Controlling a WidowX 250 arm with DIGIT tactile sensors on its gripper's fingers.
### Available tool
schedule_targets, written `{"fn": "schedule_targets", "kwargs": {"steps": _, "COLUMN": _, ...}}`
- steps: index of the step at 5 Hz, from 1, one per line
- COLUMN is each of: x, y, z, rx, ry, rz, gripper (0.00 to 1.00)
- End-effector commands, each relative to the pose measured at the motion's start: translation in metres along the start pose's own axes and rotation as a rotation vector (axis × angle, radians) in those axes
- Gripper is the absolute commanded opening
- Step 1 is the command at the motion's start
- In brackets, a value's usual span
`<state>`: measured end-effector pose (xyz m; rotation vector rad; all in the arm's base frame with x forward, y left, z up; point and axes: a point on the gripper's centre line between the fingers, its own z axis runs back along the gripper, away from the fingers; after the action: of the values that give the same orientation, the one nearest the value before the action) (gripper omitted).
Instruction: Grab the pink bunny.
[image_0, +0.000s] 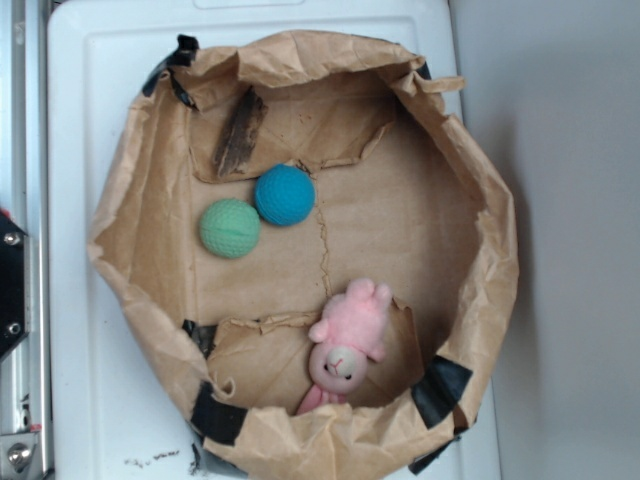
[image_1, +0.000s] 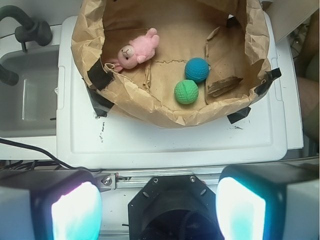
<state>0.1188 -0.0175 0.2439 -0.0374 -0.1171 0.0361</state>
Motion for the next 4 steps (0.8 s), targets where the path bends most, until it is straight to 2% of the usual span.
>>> {"fn": "schedule_targets", "kwargs": {"steps": 1, "x": 0.0, "y": 0.0, "z": 0.0, "rx": 0.0, "ry": 0.0, "rz": 0.0, "gripper": 1.0}}
{"fn": "schedule_targets", "kwargs": {"steps": 2, "x": 0.028, "y": 0.002, "z": -0.001, "rx": 0.004, "ry": 0.028, "rz": 0.093, "gripper": 1.0}}
{"fn": "schedule_targets", "kwargs": {"steps": 4, "x": 0.06, "y": 0.002, "z": -0.012, "rx": 0.039, "ry": 0.027, "rz": 0.229, "gripper": 1.0}}
